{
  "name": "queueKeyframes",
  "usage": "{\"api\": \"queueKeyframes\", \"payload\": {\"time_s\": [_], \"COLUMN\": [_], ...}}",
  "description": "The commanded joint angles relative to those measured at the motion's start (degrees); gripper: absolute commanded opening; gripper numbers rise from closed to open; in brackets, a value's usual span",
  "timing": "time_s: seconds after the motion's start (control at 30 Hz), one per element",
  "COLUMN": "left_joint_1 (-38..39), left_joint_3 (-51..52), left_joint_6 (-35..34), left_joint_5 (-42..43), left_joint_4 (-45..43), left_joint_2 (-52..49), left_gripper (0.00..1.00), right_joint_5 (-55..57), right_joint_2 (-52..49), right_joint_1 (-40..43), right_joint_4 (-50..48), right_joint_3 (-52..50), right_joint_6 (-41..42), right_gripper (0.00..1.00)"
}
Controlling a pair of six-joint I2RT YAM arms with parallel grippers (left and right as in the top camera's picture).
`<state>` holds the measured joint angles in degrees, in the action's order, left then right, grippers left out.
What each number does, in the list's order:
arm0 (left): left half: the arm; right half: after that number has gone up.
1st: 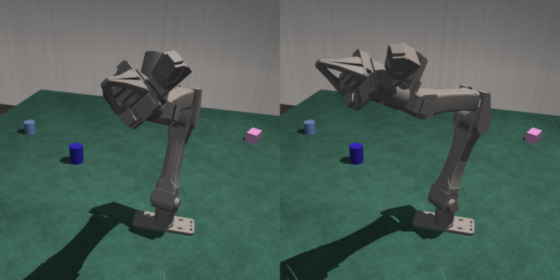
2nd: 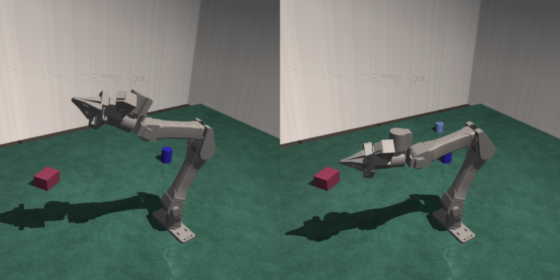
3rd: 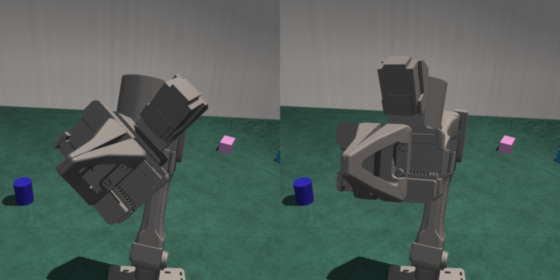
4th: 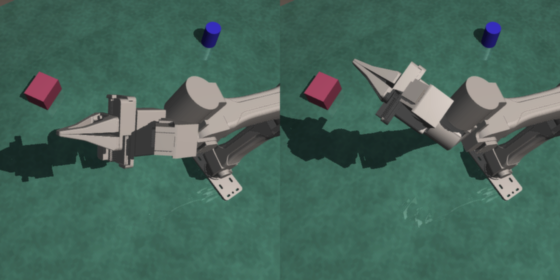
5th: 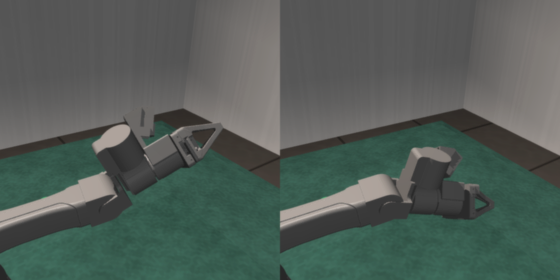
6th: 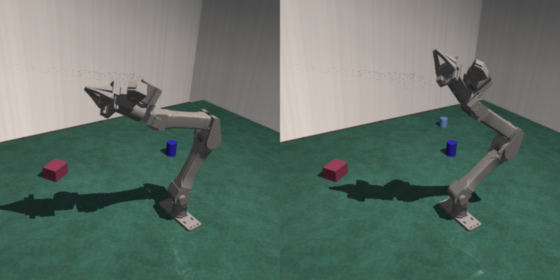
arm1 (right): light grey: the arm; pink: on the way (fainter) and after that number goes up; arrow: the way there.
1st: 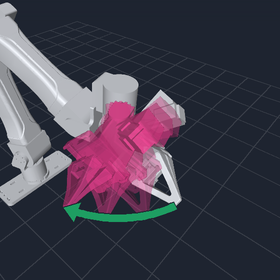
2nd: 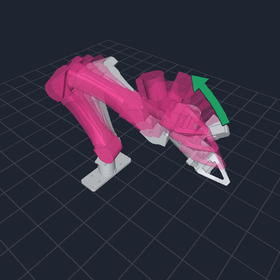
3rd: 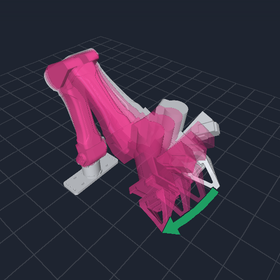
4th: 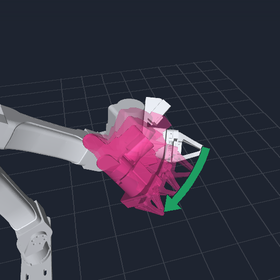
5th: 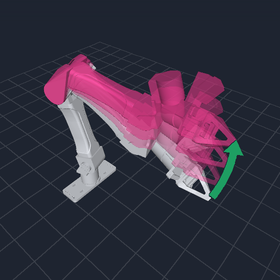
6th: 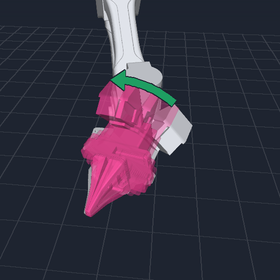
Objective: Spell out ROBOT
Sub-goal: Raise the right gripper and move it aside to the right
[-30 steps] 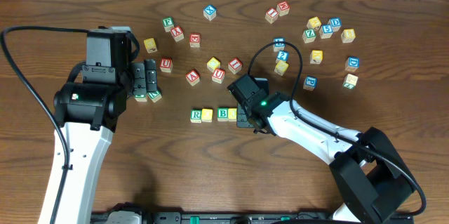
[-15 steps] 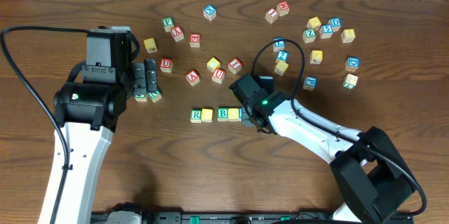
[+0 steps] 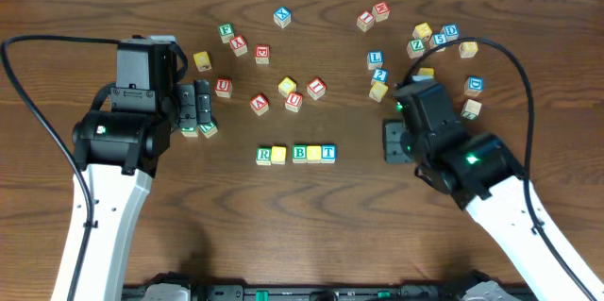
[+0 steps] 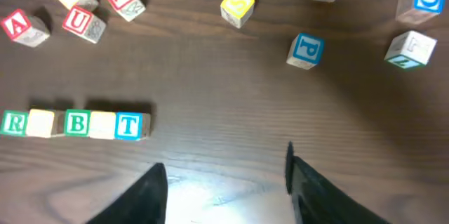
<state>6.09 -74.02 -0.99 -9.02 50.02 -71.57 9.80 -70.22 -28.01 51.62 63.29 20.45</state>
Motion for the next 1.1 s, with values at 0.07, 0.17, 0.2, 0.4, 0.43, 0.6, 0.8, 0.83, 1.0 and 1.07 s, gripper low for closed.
{"api": "queueKeyframes", "payload": {"time_s": [0.07,0.17,0.2,0.4,0.43,0.6,0.8,0.83,1.0,1.07], "left_joint_1": [-0.28,-0.28,-0.28,-0.28,-0.28,-0.28,-0.11,0.42,5.64,7.69], "left_joint_3": [-0.9,-0.9,-0.9,0.85,2.38,5.62,5.62,5.64,5.68,5.68], "left_joint_6": [0.98,0.98,0.98,-3.85,-3.85,-3.8,-3.78,-3.74,-1.57,-1.64], "left_joint_5": [-0.52,-0.55,-0.5,-0.44,-0.44,10.6,21.79,22.1,21.94,18.71], "left_joint_4": [0.13,-1.99,-2.78,-2.75,-2.75,-2.73,0.63,1.6,2.36,1.73], "left_joint_2": [0.04,0.0,0.0,-1.73,-3.15,-11.08,-22.86,-23.78,-24.35,-24.35], "left_gripper": [0.98,0.98,0.98,0.91,0.67,0.35,0.21,0.19,0.19,0.19], "right_joint_5": [-0.28,0.22,1.09,3.63,3.54,3.3,2.91,2.89,1.81,1.84], "right_joint_2": [0.57,0.59,0.59,0.7,0.83,3.43,5.73,5.73,5.73,5.73], "right_joint_1": [0.33,0.33,0.35,3.48,4.44,10.12,13.79,13.84,13.84,13.84], "right_joint_4": [2.05,3.34,3.8,4.57,4.63,5.07,5.14,5.01,5.03,5.44], "right_joint_3": [0.9,0.9,0.9,0.9,0.9,0.9,0.9,0.9,0.9,0.9], "right_joint_6": [-4.87,-4.85,-4.85,-4.59,-4.59,-3.82,-3.78,-3.78,-3.76,-3.78], "right_gripper": [0.8,0.9,0.95,0.99,0.99,0.99,0.99,0.99,0.99,0.99]}}
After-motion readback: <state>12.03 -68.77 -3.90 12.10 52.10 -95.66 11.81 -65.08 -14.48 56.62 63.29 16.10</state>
